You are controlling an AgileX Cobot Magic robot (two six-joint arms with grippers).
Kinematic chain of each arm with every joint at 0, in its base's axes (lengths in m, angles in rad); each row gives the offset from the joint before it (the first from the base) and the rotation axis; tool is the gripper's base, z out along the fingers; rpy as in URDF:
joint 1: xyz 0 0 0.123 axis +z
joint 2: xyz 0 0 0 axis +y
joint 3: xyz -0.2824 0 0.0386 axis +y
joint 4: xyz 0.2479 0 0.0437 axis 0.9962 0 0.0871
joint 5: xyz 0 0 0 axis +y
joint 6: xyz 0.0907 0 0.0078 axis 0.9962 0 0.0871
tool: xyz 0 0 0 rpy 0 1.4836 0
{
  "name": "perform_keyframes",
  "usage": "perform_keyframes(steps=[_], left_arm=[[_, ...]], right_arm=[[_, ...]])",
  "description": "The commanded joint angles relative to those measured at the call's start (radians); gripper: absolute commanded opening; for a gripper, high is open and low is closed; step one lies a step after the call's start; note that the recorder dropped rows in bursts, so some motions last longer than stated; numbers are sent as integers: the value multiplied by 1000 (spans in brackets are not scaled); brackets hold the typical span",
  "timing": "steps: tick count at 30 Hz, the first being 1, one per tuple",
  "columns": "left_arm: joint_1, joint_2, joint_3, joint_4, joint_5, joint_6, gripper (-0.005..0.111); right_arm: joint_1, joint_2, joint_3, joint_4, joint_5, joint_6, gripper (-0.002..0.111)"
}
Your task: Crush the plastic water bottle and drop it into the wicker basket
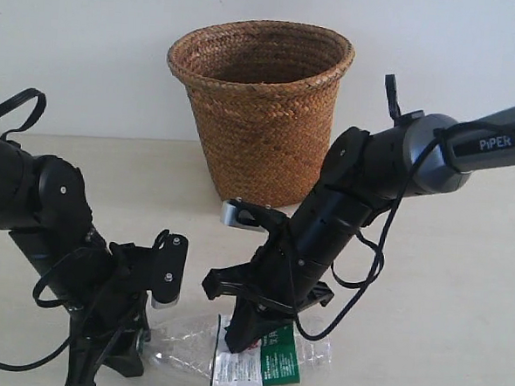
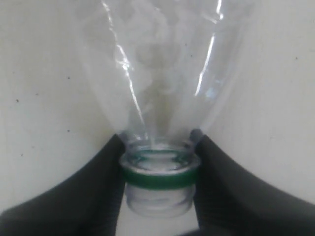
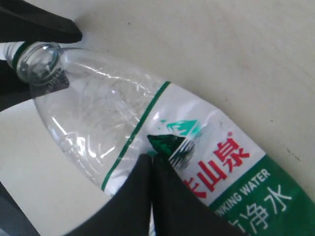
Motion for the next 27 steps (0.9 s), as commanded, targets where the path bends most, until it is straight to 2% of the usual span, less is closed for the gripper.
perform_keyframes(steps=[1,5,14,27], left_arm=[[-4,-1,-3,-6,5,-13,4],[-4,-1,-3,-8,2,-20,4],[-4,4,-3,-8,2,-42,4],[-4,4,-3,4,0,-42,4]], right_arm=[[0,77,0,-270,8,112,0],[-1,102,-5,-357,19,177,0],[-1,100,-85,-353,123,196,0],[-1,-92,-118,-159,162,41,0]])
